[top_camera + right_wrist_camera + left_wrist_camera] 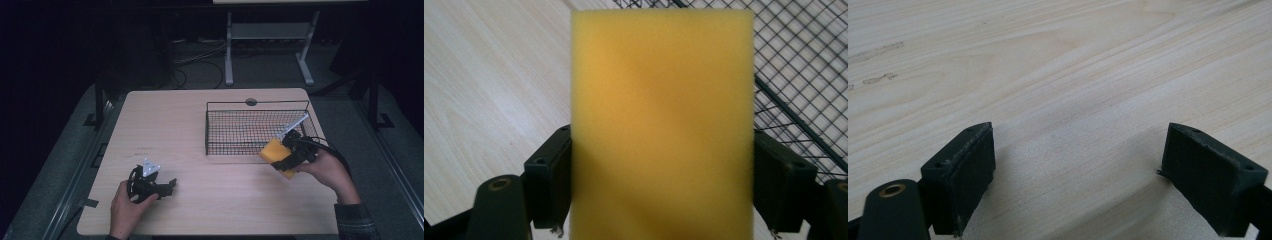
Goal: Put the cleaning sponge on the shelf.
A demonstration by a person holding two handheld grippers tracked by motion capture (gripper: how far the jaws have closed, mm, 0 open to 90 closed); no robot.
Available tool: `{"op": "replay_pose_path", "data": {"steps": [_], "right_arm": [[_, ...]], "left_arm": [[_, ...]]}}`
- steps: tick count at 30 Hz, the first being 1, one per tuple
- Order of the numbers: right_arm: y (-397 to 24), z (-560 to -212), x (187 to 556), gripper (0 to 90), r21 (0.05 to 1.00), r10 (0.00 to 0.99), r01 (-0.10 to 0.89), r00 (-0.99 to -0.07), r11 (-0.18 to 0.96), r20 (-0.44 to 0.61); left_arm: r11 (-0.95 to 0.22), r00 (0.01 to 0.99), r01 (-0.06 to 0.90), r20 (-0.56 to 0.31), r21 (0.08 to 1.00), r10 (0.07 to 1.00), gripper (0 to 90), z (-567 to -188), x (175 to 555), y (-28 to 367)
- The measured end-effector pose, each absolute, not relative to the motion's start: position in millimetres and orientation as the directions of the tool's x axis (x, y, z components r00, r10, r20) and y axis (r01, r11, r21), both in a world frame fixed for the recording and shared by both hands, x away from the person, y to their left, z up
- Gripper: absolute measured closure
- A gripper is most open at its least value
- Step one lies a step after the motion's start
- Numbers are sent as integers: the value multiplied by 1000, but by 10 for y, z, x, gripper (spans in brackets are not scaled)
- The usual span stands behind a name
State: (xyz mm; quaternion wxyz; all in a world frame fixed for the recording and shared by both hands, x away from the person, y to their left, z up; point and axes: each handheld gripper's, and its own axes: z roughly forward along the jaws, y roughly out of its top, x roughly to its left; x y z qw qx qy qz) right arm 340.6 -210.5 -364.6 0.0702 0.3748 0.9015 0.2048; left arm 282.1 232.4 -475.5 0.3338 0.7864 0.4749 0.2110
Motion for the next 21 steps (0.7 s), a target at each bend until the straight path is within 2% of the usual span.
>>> {"op": "replay_pose_path", "data": {"steps": [21], "right_arm": [[-2361, -3454, 3722, 230, 449, 785, 706, -619, 547, 18]], "left_arm": [[-326, 460, 606, 15, 726, 888, 131, -4756, 2822, 2324]]}}
